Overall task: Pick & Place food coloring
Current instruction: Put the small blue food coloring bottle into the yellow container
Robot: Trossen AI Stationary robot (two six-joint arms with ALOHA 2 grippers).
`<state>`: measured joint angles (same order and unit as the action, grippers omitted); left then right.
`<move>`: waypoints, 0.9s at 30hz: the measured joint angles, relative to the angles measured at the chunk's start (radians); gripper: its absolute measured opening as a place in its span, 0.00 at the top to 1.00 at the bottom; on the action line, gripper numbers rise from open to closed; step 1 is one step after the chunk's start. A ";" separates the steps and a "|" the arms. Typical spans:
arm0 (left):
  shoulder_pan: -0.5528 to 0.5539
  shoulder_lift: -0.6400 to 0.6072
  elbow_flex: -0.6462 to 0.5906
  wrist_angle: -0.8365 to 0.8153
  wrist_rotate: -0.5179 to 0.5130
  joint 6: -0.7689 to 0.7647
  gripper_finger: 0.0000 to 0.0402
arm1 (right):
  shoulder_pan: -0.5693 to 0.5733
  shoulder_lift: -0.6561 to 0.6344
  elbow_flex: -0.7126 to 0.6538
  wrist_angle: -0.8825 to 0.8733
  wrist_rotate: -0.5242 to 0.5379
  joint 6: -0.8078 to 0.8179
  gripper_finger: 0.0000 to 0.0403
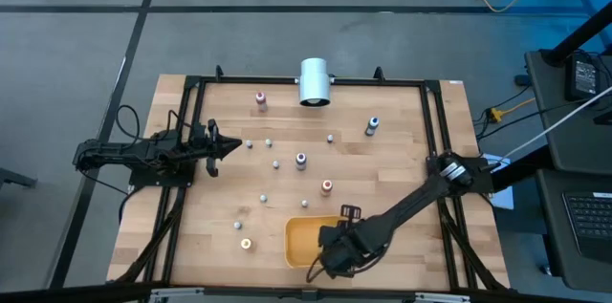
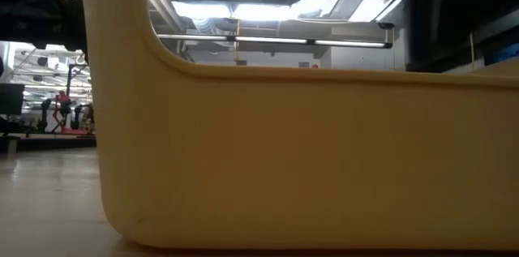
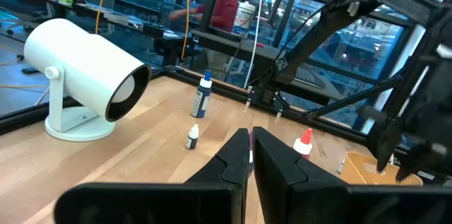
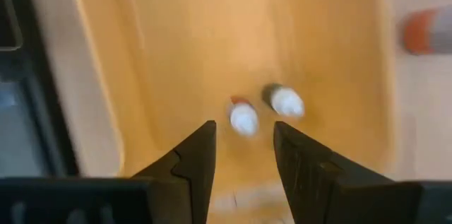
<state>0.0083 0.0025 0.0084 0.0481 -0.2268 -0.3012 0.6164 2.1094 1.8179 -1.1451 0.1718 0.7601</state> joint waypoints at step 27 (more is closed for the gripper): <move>0.000 0.000 0.000 0.000 0.001 0.000 0.96 | 0.171 -0.394 -0.001 -0.399 0.151 0.041 0.64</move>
<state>0.0082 0.0025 0.0082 0.0482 -0.2260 -0.3012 0.7872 1.7154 1.8172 -1.5439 0.3225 0.8013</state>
